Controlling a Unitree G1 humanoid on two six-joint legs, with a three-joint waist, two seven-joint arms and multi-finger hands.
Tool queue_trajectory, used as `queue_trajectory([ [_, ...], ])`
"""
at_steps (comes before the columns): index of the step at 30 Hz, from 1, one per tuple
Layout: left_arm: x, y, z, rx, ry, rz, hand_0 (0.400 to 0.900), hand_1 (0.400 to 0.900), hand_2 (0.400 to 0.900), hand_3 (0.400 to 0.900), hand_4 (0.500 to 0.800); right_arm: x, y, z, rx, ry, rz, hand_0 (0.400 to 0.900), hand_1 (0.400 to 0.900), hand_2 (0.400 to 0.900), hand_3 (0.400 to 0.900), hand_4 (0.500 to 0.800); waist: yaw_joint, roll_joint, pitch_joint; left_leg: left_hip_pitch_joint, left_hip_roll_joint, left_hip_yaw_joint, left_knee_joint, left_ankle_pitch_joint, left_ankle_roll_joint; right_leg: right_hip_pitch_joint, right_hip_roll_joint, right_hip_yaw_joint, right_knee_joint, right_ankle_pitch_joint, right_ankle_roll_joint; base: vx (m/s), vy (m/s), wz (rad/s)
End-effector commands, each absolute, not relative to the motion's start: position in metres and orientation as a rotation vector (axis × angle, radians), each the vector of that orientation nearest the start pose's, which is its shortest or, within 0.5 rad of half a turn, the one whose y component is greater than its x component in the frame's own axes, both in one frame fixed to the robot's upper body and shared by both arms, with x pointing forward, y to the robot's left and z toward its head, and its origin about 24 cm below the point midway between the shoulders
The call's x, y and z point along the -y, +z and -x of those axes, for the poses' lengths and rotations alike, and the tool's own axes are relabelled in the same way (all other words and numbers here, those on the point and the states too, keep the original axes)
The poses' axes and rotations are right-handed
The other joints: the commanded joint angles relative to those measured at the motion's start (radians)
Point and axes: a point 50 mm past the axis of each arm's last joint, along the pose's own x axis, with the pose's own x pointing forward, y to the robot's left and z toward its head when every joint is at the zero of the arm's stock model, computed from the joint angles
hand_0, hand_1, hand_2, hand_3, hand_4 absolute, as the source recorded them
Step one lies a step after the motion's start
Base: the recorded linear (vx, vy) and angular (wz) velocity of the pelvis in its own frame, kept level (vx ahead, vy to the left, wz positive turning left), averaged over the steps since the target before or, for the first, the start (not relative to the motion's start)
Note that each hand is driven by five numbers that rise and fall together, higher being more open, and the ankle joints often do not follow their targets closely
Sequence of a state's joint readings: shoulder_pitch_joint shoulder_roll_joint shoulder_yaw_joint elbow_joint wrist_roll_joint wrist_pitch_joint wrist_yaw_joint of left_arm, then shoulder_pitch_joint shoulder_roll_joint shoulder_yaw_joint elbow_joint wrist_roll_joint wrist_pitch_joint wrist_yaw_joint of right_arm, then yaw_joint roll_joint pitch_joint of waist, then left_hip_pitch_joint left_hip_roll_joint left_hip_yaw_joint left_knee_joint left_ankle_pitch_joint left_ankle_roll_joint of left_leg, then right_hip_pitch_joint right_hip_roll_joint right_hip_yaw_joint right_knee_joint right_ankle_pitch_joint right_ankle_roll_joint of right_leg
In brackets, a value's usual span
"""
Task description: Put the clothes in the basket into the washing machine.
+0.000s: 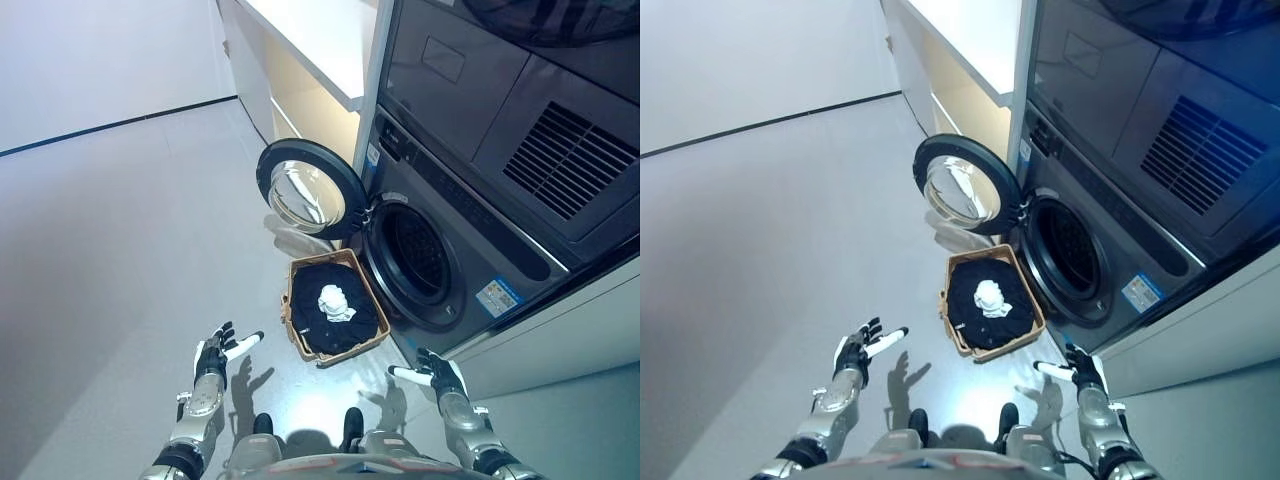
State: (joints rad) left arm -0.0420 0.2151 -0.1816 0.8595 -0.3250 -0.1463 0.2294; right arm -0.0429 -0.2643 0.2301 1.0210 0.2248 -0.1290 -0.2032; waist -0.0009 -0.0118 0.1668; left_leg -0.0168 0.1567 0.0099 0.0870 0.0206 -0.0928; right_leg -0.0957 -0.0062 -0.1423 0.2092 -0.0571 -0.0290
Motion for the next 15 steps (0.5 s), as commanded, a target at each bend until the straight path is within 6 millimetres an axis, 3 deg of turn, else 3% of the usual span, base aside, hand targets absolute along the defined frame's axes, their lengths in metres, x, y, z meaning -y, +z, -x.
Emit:
queue_trajectory([
  [1, -0.204, -0.092, -0.215, -0.562, 0.252, -0.022, 0.900, 0.900, 0.900, 0.900, 0.800, 0.257, -0.110, -0.172, -0.722, -0.290, 0.271, 0.900, 0.900, 0.900, 0.900, 0.800, -0.001, -0.026, 0.021, -0.133, 0.043, -0.095, 0.175, 0.112, -0.012, 0.137, 0.037, 0.021, -0.053, -0.057, 0.004, -0.01, -0.191, 0.29],
  [4, -0.199, -0.094, -0.212, -0.574, 0.233, -0.008, 0.900, 0.900, 0.900, 0.900, 0.800, 0.263, -0.110, -0.166, -0.728, -0.304, 0.283, 0.900, 0.900, 0.900, 0.900, 0.800, -0.005, -0.019, 0.040, -0.154, 0.027, -0.116, 0.202, 0.161, -0.007, 0.161, 0.044, 0.008, -0.060, -0.062, -0.007, 0.00, -0.106, 0.25],
  [5, -0.198, -0.095, -0.213, -0.576, 0.232, -0.010, 0.900, 0.900, 0.900, 0.900, 0.800, 0.265, -0.108, -0.168, -0.719, -0.309, 0.284, 0.900, 0.900, 0.900, 0.900, 0.800, -0.008, -0.014, 0.044, -0.171, 0.032, -0.129, 0.167, 0.212, -0.017, 0.155, 0.045, 0.000, -0.056, -0.066, -0.009, -0.03, -0.019, 0.20],
  [9, -0.201, -0.093, -0.216, -0.569, 0.252, -0.014, 0.900, 0.900, 0.900, 0.900, 0.800, 0.262, -0.104, -0.179, -0.686, -0.312, 0.282, 0.900, 0.900, 0.900, 0.900, 0.800, -0.005, -0.014, 0.064, -0.280, 0.018, -0.178, -0.004, 0.283, -0.022, 0.108, 0.038, -0.004, -0.009, -0.067, -0.004, 0.00, -0.002, -0.02],
  [15, -0.205, -0.091, -0.218, -0.561, 0.287, -0.008, 0.900, 0.900, 0.900, 0.900, 0.800, 0.249, -0.102, -0.191, -0.659, -0.291, 0.272, 0.900, 0.900, 0.900, 0.900, 0.800, 0.010, 0.001, 0.085, -0.301, 0.020, -0.138, -0.166, 0.312, -0.031, 0.126, 0.065, 0.060, 0.020, -0.091, 0.021, 0.13, 0.044, -0.37],
])
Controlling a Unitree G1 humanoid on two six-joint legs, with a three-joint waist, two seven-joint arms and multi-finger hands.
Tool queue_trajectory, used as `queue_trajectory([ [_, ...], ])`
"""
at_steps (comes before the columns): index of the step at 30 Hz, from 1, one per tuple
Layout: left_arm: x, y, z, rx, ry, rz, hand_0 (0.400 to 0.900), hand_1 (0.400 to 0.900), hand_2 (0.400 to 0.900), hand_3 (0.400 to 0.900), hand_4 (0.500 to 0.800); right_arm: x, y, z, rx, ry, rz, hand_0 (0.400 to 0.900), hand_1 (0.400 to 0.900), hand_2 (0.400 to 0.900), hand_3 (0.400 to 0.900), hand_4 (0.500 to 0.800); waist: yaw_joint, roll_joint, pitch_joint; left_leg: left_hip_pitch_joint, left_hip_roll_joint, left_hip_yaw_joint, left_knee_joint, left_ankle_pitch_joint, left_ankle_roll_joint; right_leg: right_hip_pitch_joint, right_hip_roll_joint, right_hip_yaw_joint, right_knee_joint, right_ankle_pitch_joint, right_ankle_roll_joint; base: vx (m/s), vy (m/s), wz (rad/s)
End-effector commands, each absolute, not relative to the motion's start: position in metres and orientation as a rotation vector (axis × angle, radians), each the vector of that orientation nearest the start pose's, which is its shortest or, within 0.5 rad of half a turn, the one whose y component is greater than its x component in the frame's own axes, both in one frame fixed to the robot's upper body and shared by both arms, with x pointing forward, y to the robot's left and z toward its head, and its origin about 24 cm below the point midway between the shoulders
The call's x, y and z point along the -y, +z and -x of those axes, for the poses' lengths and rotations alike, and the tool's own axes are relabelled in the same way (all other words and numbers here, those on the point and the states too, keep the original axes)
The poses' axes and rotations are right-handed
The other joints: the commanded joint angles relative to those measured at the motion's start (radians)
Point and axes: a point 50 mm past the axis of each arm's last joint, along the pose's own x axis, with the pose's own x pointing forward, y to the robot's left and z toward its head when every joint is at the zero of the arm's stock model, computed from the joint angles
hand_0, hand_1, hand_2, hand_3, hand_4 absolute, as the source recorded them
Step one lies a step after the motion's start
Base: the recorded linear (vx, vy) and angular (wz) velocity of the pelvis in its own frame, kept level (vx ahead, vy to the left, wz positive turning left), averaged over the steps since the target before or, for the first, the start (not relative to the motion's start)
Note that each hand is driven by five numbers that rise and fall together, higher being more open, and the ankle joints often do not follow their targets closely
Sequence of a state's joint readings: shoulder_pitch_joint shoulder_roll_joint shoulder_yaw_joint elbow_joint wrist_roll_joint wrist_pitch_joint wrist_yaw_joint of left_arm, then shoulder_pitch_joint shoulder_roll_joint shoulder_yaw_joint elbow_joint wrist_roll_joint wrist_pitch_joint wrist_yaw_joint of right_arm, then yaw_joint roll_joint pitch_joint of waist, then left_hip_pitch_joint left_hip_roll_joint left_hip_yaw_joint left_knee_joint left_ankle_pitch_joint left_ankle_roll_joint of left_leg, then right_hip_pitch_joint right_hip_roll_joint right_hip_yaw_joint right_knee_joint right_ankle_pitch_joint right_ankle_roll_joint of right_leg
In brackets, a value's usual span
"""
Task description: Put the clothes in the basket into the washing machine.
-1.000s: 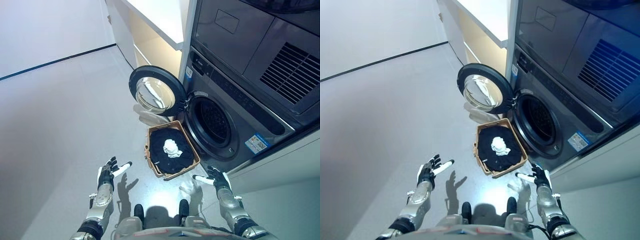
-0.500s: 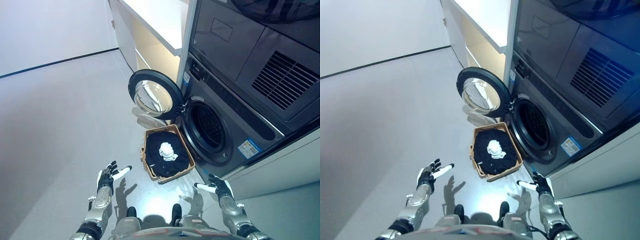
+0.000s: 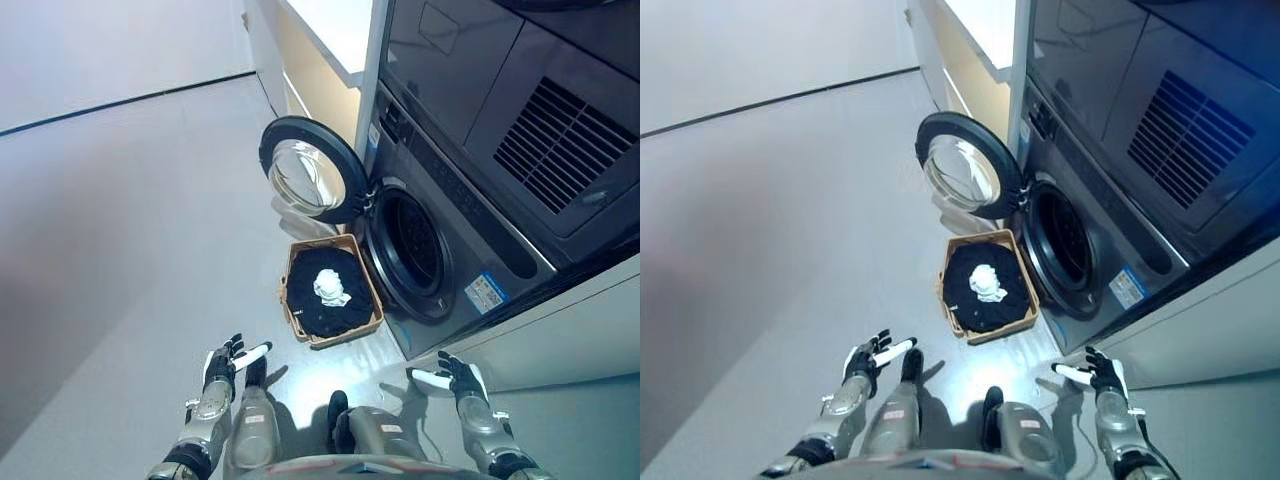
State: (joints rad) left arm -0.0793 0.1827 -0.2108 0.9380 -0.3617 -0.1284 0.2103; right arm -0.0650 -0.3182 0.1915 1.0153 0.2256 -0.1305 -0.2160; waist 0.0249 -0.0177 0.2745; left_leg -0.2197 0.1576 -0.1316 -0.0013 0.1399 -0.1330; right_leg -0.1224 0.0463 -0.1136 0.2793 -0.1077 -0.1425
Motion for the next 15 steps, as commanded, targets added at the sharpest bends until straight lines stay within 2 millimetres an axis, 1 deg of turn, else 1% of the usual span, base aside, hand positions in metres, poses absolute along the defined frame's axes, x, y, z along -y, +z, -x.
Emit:
queue_trajectory([
  [1, -0.206, -0.091, -0.218, -0.558, 0.303, -0.002, 0.900, 0.900, 0.900, 0.900, 0.800, 0.249, -0.101, -0.193, -0.654, -0.291, 0.272, 0.900, 0.900, 0.900, 0.900, 0.800, -0.014, 0.017, -0.028, -0.093, 0.021, -0.001, -0.086, 0.192, 0.007, 0.166, 0.018, 0.051, -0.055, -0.051, 0.143, 0.22, 0.159, -0.57],
  [3, -0.205, -0.091, -0.217, -0.550, 0.314, 0.019, 0.900, 0.900, 0.900, 0.900, 0.800, 0.250, -0.100, -0.195, -0.654, -0.300, 0.268, 0.900, 0.900, 0.900, 0.900, 0.800, -0.013, 0.036, -0.040, -0.084, 0.033, 0.007, -0.086, 0.197, -0.005, 0.191, 0.018, 0.085, -0.069, -0.071, 0.152, 0.26, 0.211, -0.61],
  [5, -0.205, -0.092, -0.217, -0.552, 0.326, 0.026, 0.900, 0.900, 0.900, 0.900, 0.800, 0.251, -0.102, -0.194, -0.668, -0.307, 0.265, 0.900, 0.900, 0.900, 0.900, 0.800, -0.009, 0.050, -0.055, -0.065, 0.038, 0.015, -0.086, 0.208, -0.013, 0.220, 0.004, 0.112, -0.085, -0.090, 0.160, 0.36, 0.311, -0.68],
  [6, -0.206, -0.088, -0.219, -0.531, 0.338, 0.035, 0.900, 0.900, 0.900, 0.900, 0.800, 0.248, -0.101, -0.197, -0.662, -0.297, 0.263, 0.900, 0.900, 0.900, 0.900, 0.800, -0.004, 0.053, -0.066, -0.055, 0.033, 0.011, -0.060, 0.197, -0.008, 0.247, -0.021, 0.136, -0.096, -0.103, 0.171, 0.33, 0.296, -0.60],
  [7, -0.206, -0.088, -0.219, -0.531, 0.338, 0.035, 0.900, 0.900, 0.900, 0.900, 0.800, 0.248, -0.101, -0.197, -0.662, -0.297, 0.263, 0.900, 0.900, 0.900, 0.900, 0.800, -0.003, 0.052, -0.065, -0.054, 0.032, 0.013, -0.059, 0.196, -0.007, 0.249, -0.022, 0.137, -0.096, -0.103, 0.171, 0.33, 0.328, -0.58],
  [8, -0.209, -0.084, -0.221, -0.505, 0.353, 0.039, 0.900, 0.900, 0.900, 0.900, 0.800, 0.248, -0.100, -0.199, -0.662, -0.289, 0.274, 0.900, 0.900, 0.900, 0.900, 0.800, 0.001, 0.048, -0.076, -0.060, 0.023, 0.017, -0.039, 0.146, 0.016, 0.260, -0.046, 0.147, -0.098, -0.117, 0.181, 0.36, 0.398, -0.48],
  [9, -0.208, -0.081, -0.225, -0.491, 0.342, 0.025, 0.900, 0.900, 0.900, 0.900, 0.800, 0.244, -0.103, -0.198, -0.676, -0.289, 0.266, 0.900, 0.900, 0.900, 0.900, 0.800, 0.011, 0.046, -0.088, -0.056, -0.005, 0.008, -0.030, 0.136, 0.031, 0.266, -0.090, 0.151, -0.086, -0.117, 0.204, 0.36, 0.399, -0.48],
  [10, -0.208, -0.081, -0.225, -0.491, 0.342, 0.025, 0.900, 0.900, 0.900, 0.900, 0.800, 0.244, -0.103, -0.198, -0.676, -0.289, 0.266, 0.900, 0.900, 0.900, 0.900, 0.800, 0.011, 0.044, -0.088, -0.057, -0.006, 0.009, -0.029, 0.135, 0.032, 0.266, -0.092, 0.152, -0.086, -0.117, 0.204, 0.40, 0.401, -0.26],
  [11, -0.210, -0.080, -0.227, -0.492, 0.337, 0.005, 0.900, 0.900, 0.900, 0.900, 0.800, 0.243, -0.107, -0.194, -0.704, -0.314, 0.239, 0.900, 0.900, 0.900, 0.900, 0.800, 0.013, 0.026, -0.097, -0.071, -0.037, 0.041, 0.033, 0.091, 0.050, 0.271, -0.134, 0.145, -0.068, -0.079, 0.235, 0.31, 0.328, -0.32],
  [12, -0.216, -0.072, -0.234, -0.450, 0.341, -0.011, 0.900, 0.900, 0.900, 0.900, 0.800, 0.238, -0.105, -0.203, -0.695, -0.306, 0.225, 0.900, 0.900, 0.900, 0.900, 0.800, 0.029, 0.018, -0.095, -0.076, -0.060, 0.066, 0.078, 0.052, 0.078, 0.219, -0.175, 0.166, -0.009, 0.011, 0.266, 0.39, 0.416, -0.39],
  [13, -0.219, -0.068, -0.235, -0.427, 0.339, -0.012, 0.900, 0.900, 0.900, 0.900, 0.800, 0.234, -0.104, -0.206, -0.689, -0.287, 0.226, 0.900, 0.900, 0.900, 0.900, 0.800, 0.037, 0.012, -0.098, -0.083, -0.067, 0.082, 0.085, 0.043, 0.087, 0.205, -0.190, 0.163, -0.007, 0.052, 0.279, 0.24, 0.285, -0.40],
  [14, -0.219, -0.068, -0.235, -0.427, 0.339, -0.012, 0.900, 0.900, 0.900, 0.900, 0.800, 0.234, -0.104, -0.205, -0.689, -0.287, 0.226, 0.900, 0.900, 0.900, 0.900, 0.800, 0.038, 0.011, -0.099, -0.083, -0.067, 0.083, 0.086, 0.042, 0.088, 0.204, -0.191, 0.164, -0.007, 0.053, 0.279, 0.26, 0.263, -0.27],
  [15, -0.226, -0.066, -0.233, -0.417, 0.342, -0.041, 0.900, 0.900, 0.900, 0.900, 0.800, 0.231, -0.103, -0.210, -0.683, -0.283, 0.216, 0.900, 0.900, 0.900, 0.900, 0.800, 0.049, 0.000, -0.109, -0.086, -0.084, 0.099, 0.087, 0.018, 0.106, 0.195, -0.220, 0.140, -0.018, 0.120, 0.299, 0.17, 0.175, -0.20],
])
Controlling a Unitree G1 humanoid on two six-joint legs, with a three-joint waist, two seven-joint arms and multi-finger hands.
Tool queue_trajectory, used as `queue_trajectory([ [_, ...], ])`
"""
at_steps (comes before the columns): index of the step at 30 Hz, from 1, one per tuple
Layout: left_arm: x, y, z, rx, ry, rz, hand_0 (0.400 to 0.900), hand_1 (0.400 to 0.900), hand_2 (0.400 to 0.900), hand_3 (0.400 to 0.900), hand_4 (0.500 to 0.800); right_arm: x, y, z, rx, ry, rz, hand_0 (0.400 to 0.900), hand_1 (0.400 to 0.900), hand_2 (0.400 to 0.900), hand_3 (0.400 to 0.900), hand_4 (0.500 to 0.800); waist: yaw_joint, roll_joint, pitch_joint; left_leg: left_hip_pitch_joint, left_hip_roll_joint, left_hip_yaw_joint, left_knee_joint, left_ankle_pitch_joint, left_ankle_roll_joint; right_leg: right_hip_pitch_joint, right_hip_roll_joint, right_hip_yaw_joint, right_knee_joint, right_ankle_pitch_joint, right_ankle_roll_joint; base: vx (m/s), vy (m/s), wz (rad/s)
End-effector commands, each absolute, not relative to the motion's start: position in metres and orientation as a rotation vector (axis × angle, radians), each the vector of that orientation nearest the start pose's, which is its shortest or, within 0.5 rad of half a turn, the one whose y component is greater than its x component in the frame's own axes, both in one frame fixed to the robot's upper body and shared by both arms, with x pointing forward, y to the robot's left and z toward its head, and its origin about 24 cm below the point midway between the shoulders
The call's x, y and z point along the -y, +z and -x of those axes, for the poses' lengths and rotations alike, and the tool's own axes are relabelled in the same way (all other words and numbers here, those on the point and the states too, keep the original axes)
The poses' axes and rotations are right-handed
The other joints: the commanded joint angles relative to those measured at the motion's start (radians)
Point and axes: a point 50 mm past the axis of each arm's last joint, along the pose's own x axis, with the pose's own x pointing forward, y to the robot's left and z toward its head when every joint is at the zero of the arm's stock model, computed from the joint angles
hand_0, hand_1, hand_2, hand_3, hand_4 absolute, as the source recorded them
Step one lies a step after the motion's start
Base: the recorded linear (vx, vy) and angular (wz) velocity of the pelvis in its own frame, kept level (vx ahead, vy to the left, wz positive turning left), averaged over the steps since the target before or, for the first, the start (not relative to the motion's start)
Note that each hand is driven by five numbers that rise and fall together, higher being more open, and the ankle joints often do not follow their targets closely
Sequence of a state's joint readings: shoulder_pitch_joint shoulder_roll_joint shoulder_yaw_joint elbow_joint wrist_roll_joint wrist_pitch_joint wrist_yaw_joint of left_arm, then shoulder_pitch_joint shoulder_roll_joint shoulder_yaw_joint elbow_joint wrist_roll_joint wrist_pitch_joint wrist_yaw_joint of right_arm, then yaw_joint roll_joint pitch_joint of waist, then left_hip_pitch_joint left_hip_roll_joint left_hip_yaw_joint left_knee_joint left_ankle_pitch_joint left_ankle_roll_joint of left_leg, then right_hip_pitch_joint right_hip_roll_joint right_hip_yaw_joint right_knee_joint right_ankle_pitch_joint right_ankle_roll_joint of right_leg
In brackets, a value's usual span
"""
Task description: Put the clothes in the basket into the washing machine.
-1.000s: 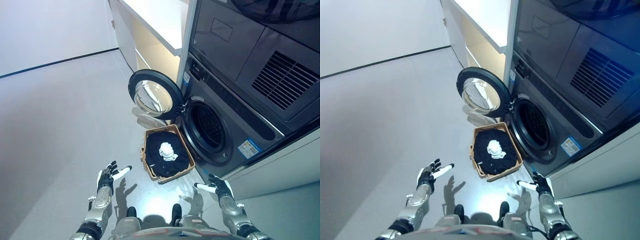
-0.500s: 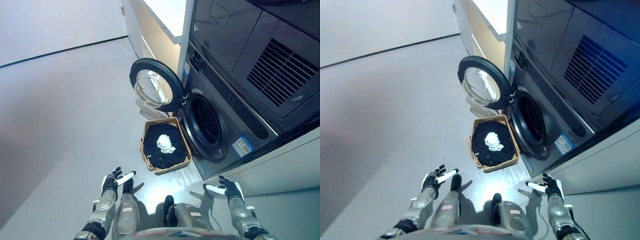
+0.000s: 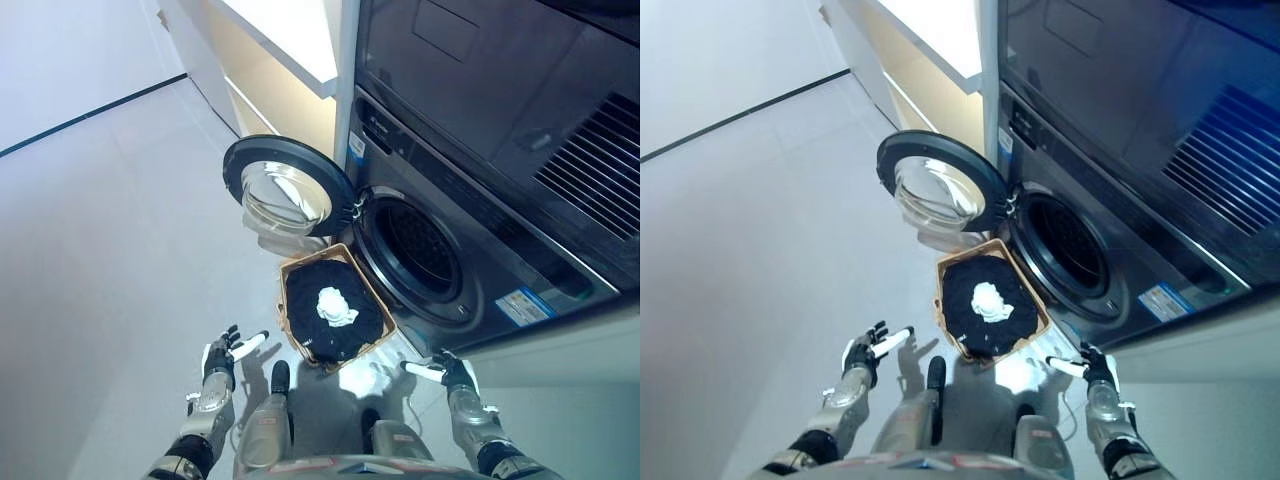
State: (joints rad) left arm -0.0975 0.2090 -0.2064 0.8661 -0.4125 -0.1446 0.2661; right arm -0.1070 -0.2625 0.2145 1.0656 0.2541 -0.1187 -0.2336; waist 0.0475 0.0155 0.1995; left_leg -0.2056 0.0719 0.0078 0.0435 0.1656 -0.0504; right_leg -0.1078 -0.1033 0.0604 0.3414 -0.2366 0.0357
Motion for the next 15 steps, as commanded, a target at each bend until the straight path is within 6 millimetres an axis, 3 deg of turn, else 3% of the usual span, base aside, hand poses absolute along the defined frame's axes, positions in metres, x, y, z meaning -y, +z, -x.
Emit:
queue_trajectory([
  [1, -0.226, -0.066, -0.233, -0.417, 0.342, -0.041, 0.900, 0.900, 0.900, 0.900, 0.800, 0.231, -0.103, -0.210, -0.683, -0.283, 0.216, 0.900, 0.900, 0.900, 0.900, 0.800, 0.027, -0.034, -0.034, -0.099, 0.001, -0.040, 0.042, -0.008, 0.024, 0.180, -0.071, -0.033, -0.080, 0.249, 0.121, 0.26, 0.269, -0.31],
  [3, -0.231, -0.069, -0.232, -0.440, 0.353, -0.074, 0.900, 0.900, 0.900, 0.900, 0.800, 0.224, -0.103, -0.216, -0.685, -0.273, 0.197, 0.900, 0.900, 0.900, 0.900, 0.800, 0.044, -0.045, -0.049, -0.099, -0.027, -0.021, 0.046, -0.041, 0.048, 0.177, -0.106, -0.053, -0.103, 0.335, 0.142, 0.25, 0.283, -0.22],
  [6, -0.232, -0.072, -0.230, -0.456, 0.362, -0.077, 0.900, 0.900, 0.900, 0.900, 0.800, 0.223, -0.103, -0.217, -0.683, -0.265, 0.195, 0.900, 0.900, 0.900, 0.900, 0.800, 0.054, -0.052, -0.059, -0.087, -0.050, -0.012, 0.044, -0.072, 0.065, 0.166, -0.129, -0.058, -0.096, 0.387, 0.145, 0.14, 0.187, -0.15],
  [8, -0.231, -0.073, -0.229, -0.461, 0.359, -0.077, 0.900, 0.900, 0.900, 0.900, 0.800, 0.226, -0.103, -0.216, -0.688, -0.280, 0.193, 0.900, 0.900, 0.900, 0.900, 0.800, 0.058, -0.048, -0.057, -0.065, -0.071, -0.003, 0.044, -0.100, 0.087, 0.128, -0.159, -0.082, -0.033, 0.448, 0.133, 0.18, 0.330, -0.27],
  [9, -0.228, -0.075, -0.227, -0.471, 0.348, -0.070, 0.900, 0.900, 0.900, 0.900, 0.800, 0.228, -0.103, -0.216, -0.688, -0.290, 0.191, 0.900, 0.900, 0.900, 0.900, 0.800, 0.057, -0.037, -0.049, -0.029, -0.097, 0.007, 0.038, -0.123, 0.109, 0.098, -0.193, -0.124, 0.034, 0.503, 0.121, 0.14, 0.291, -0.19],
  [11, -0.227, -0.074, -0.228, -0.469, 0.343, -0.066, 0.900, 0.900, 0.900, 0.900, 0.800, 0.228, -0.101, -0.217, -0.678, -0.290, 0.190, 0.900, 0.900, 0.900, 0.900, 0.800, 0.048, -0.028, -0.037, -0.014, -0.110, 0.011, 0.039, -0.131, 0.122, 0.080, -0.208, -0.142, 0.083, 0.528, 0.114, 0.09, 0.247, -0.07],
  [14, -0.225, -0.075, -0.230, -0.476, 0.316, -0.094, 0.900, 0.900, 0.900, 0.900, 0.800, 0.229, -0.099, -0.219, -0.667, -0.298, 0.177, 0.900, 0.900, 0.900, 0.900, 0.800, 0.022, -0.008, -0.011, 0.014, -0.125, 0.004, 0.040, -0.145, 0.131, 0.028, -0.169, -0.127, 0.164, 0.480, 0.105, 0.08, 0.202, 0.04],
  [15, -0.226, -0.071, -0.235, -0.460, 0.314, -0.124, 0.900, 0.900, 0.900, 0.900, 0.800, 0.227, -0.097, -0.223, -0.651, -0.296, 0.173, 0.900, 0.900, 0.900, 0.900, 0.800, 0.011, -0.001, 0.004, 0.034, -0.117, 0.017, 0.022, -0.147, 0.125, -0.016, -0.158, -0.174, 0.113, 0.389, 0.096, 0.04, 0.054, -0.12],
])
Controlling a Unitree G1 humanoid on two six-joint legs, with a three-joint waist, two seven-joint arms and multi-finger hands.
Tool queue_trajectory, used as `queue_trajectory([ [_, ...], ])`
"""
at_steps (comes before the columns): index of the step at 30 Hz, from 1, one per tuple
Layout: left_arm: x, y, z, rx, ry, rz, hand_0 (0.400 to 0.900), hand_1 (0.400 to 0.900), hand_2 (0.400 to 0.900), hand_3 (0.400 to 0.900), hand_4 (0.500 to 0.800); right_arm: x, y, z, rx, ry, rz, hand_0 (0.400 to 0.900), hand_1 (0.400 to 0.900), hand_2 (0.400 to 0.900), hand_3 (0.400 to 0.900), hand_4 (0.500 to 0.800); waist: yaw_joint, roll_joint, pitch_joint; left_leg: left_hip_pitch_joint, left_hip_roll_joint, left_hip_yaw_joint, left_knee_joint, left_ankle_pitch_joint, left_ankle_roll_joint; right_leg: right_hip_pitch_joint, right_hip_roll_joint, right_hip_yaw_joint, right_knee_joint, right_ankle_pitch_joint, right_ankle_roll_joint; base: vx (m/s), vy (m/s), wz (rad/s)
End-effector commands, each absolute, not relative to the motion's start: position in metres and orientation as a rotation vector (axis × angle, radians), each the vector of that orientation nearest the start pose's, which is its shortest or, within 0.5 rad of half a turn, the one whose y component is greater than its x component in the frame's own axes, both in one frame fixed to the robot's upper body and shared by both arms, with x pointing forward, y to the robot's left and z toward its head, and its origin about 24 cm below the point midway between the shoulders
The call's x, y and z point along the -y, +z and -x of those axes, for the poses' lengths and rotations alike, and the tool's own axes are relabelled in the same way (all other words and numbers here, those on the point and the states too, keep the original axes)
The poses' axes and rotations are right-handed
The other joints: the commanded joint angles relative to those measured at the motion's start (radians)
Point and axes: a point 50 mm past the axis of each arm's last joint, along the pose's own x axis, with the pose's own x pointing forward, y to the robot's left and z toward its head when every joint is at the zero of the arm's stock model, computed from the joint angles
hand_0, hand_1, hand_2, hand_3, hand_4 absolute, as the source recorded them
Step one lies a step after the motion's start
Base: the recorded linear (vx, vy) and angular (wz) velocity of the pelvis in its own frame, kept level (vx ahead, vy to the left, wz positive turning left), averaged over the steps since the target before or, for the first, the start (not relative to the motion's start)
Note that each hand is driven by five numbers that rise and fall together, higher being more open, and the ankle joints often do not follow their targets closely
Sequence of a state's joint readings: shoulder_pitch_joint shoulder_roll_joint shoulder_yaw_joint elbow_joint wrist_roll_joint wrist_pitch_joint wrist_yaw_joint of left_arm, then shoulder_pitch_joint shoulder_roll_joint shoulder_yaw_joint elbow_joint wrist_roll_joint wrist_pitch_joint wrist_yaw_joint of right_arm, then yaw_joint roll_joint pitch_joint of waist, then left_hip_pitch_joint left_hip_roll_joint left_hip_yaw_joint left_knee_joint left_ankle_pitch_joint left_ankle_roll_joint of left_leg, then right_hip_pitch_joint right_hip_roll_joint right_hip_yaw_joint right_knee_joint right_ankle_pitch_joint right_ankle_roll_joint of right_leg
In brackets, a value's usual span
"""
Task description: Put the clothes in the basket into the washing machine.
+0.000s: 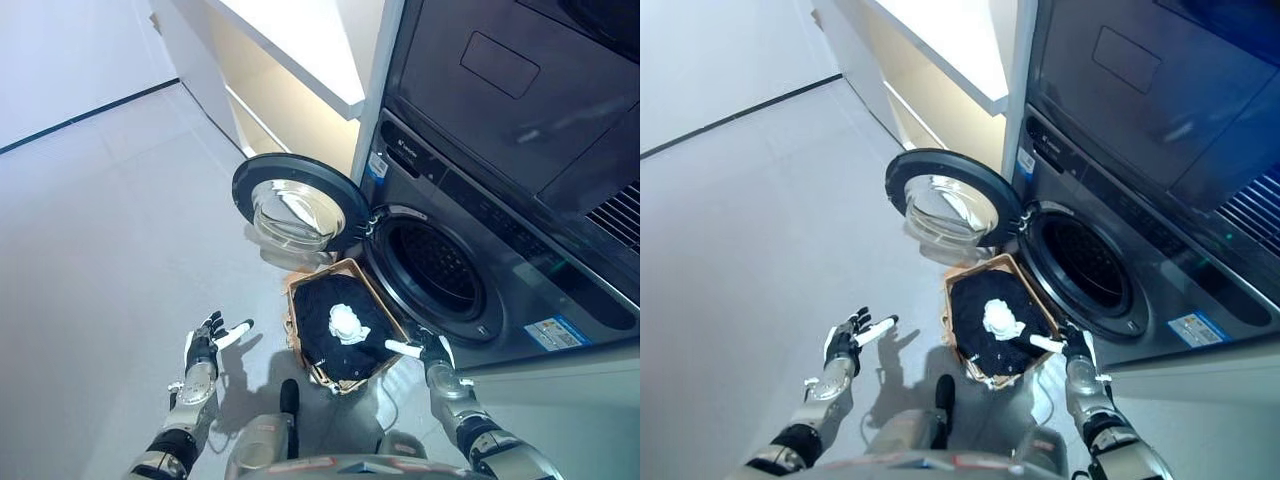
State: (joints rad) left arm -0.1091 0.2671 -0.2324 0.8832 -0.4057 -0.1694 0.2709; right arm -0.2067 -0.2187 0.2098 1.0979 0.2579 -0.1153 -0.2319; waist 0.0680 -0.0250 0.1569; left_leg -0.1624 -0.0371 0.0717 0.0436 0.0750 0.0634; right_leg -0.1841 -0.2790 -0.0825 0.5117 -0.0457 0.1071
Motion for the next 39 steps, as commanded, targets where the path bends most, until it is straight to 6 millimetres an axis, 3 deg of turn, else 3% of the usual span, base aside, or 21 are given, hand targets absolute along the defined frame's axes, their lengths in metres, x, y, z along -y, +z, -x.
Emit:
queue_trajectory([
  [1, -0.227, -0.070, -0.238, -0.452, 0.315, -0.147, 0.900, 0.900, 0.900, 0.900, 0.800, 0.227, -0.096, -0.225, -0.651, -0.293, 0.177, 0.900, 0.900, 0.900, 0.900, 0.800, -0.015, 0.043, 0.053, -0.004, 0.000, -0.046, 0.015, -0.057, 0.003, 0.041, 0.031, -0.057, -0.101, 0.143, 0.019, 0.05, 0.051, -0.10],
  [3, -0.228, -0.065, -0.243, -0.431, 0.319, -0.166, 0.900, 0.900, 0.900, 0.900, 0.800, 0.226, -0.093, -0.229, -0.635, -0.290, 0.179, 0.900, 0.900, 0.900, 0.900, 0.800, -0.024, 0.044, 0.070, -0.004, 0.007, -0.046, 0.017, -0.061, -0.007, 0.016, 0.052, -0.072, -0.149, 0.101, 0.018, -0.01, -0.049, -0.02],
  [7, -0.230, -0.050, -0.259, -0.363, 0.311, -0.281, 0.900, 0.900, 0.900, 0.900, 0.800, 0.227, -0.090, -0.233, -0.615, -0.303, 0.181, 0.900, 0.900, 0.900, 0.900, 0.800, -0.037, 0.022, 0.116, -0.014, 0.015, -0.038, 0.062, -0.084, -0.031, 0.008, 0.065, -0.094, -0.299, 0.091, 0.029, 0.00, -0.091, 0.00],
  [8, -0.229, -0.047, -0.263, -0.352, 0.293, -0.341, 0.900, 0.900, 0.900, 0.900, 0.800, 0.227, -0.092, -0.230, -0.627, -0.306, 0.185, 0.900, 0.900, 0.900, 0.900, 0.800, -0.045, 0.015, 0.118, -0.015, 0.012, -0.041, 0.062, -0.083, -0.035, 0.018, 0.079, -0.071, -0.330, 0.089, 0.030, 0.02, -0.077, 0.01],
  [12, -0.225, -0.038, -0.275, -0.300, 0.234, -0.527, 0.900, 0.900, 0.900, 0.900, 0.800, 0.234, -0.092, -0.230, -0.632, -0.326, 0.202, 0.900, 0.900, 0.900, 0.900, 0.800, -0.051, 0.015, 0.114, -0.033, 0.037, -0.016, 0.051, -0.073, -0.059, 0.025, 0.091, -0.080, -0.393, 0.103, 0.033, 0.00, -0.108, -0.15],
  [16, -0.215, -0.019, -0.302, -0.185, 0.129, -0.874, 0.900, 0.900, 0.900, 0.900, 0.800, 0.240, -0.080, -0.245, -0.577, -0.346, 0.214, 0.900, 0.900, 0.900, 0.900, 0.800, -0.083, 0.031, 0.145, -0.090, 0.056, -0.006, 0.076, -0.068, -0.075, -0.041, 0.104, -0.053, -0.373, 0.099, 0.025, -0.05, -0.096, -0.16],
  [17, -0.215, -0.019, -0.302, -0.184, 0.129, -0.874, 0.900, 0.900, 0.900, 0.900, 0.800, 0.241, -0.080, -0.245, -0.576, -0.347, 0.214, 0.900, 0.900, 0.900, 0.900, 0.800, -0.081, 0.031, 0.144, -0.092, 0.056, -0.005, 0.078, -0.069, -0.075, -0.044, 0.104, -0.051, -0.371, 0.099, 0.025, -0.11, -0.050, -0.50],
  [19, -0.212, 0.000, -0.319, -0.065, 0.107, -1.064, 0.900, 0.900, 0.900, 0.900, 0.800, 0.238, -0.064, -0.265, -0.499, -0.323, 0.235, 0.900, 0.900, 0.900, 0.900, 0.800, -0.085, 0.024, 0.171, -0.148, 0.057, -0.035, 0.129, -0.078, -0.082, -0.110, 0.128, 0.004, -0.354, 0.105, 0.016, -0.10, -0.051, -0.64],
  [20, -0.212, 0.000, -0.319, -0.065, 0.107, -1.064, 0.900, 0.900, 0.900, 0.900, 0.800, 0.238, -0.064, -0.265, -0.499, -0.323, 0.235, 0.900, 0.900, 0.900, 0.900, 0.800, -0.085, 0.024, 0.168, -0.153, 0.057, -0.035, 0.128, -0.076, -0.082, -0.114, 0.128, 0.004, -0.355, 0.107, 0.016, -0.04, -0.061, -0.56],
  [21, -0.211, 0.008, -0.325, -0.009, 0.093, -1.174, 0.900, 0.900, 0.900, 0.900, 0.800, 0.241, -0.058, -0.271, -0.475, -0.325, 0.251, 0.900, 0.900, 0.900, 0.900, 0.800, -0.086, 0.014, 0.180, -0.171, 0.051, -0.085, 0.133, -0.076, -0.091, -0.138, 0.141, 0.029, -0.355, 0.113, 0.014, -0.03, -0.051, -0.26],
  [22, -0.211, 0.008, -0.325, -0.008, 0.093, -1.174, 0.900, 0.900, 0.900, 0.900, 0.800, 0.241, -0.058, -0.271, -0.475, -0.325, 0.251, 0.900, 0.900, 0.900, 0.900, 0.800, -0.087, 0.015, 0.179, -0.172, 0.051, -0.086, 0.133, -0.076, -0.091, -0.140, 0.141, 0.028, -0.355, 0.113, 0.014, -0.07, -0.063, -0.21],
  [24, -0.209, 0.023, -0.338, 0.092, 0.074, -1.378, 0.900, 0.900, 0.900, 0.900, 0.800, 0.246, -0.053, -0.276, -0.459, -0.333, 0.281, 0.900, 0.900, 0.900, 0.900, 0.800, -0.116, 0.029, 0.190, -0.207, 0.067, -0.069, 0.102, -0.050, -0.091, -0.194, 0.139, 0.039, -0.364, 0.125, 0.019, -0.08, 0.023, -0.12],
  [27, -0.203, 0.036, -0.350, 0.170, 0.045, -1.507, 0.900, 0.900, 0.900, 0.900, 0.800, 0.254, -0.046, -0.282, -0.457, -0.354, 0.318, 0.900, 0.900, 0.900, 0.900, 0.800, -0.126, 0.035, 0.203, -0.245, 0.071, -0.029, 0.087, -0.042, -0.083, -0.259, 0.140, 0.072, -0.363, 0.140, 0.026, -0.06, 0.094, -0.46],
  [31, -0.191, 0.053, -0.365, 0.240, 0.014, -1.642, 0.900, 0.900, 0.900, 0.900, 0.800, 0.265, -0.044, -0.281, -0.464, -0.382, 0.354, 0.900, 0.900, 0.900, 0.900, 0.800, -0.156, 0.039, 0.228, -0.293, 0.065, 0.015, 0.110, -0.052, -0.077, -0.321, 0.136, 0.109, -0.346, 0.147, 0.032, -0.02, 0.095, -0.38],
  [39, -0.182, 0.081, -0.383, 0.319, 0.030, -1.790, 0.900, 0.900, 0.900, 0.900, 0.800, 0.286, -0.040, -0.273, -0.454, -0.438, 0.377, 0.900, 0.900, 0.900, 0.900, 0.800, -0.219, 0.048, 0.257, -0.438, 0.058, 0.047, 0.199, -0.085, -0.068, -0.446, 0.132, 0.154, -0.325, 0.165, 0.040, -0.01, 0.057, -0.17],
])
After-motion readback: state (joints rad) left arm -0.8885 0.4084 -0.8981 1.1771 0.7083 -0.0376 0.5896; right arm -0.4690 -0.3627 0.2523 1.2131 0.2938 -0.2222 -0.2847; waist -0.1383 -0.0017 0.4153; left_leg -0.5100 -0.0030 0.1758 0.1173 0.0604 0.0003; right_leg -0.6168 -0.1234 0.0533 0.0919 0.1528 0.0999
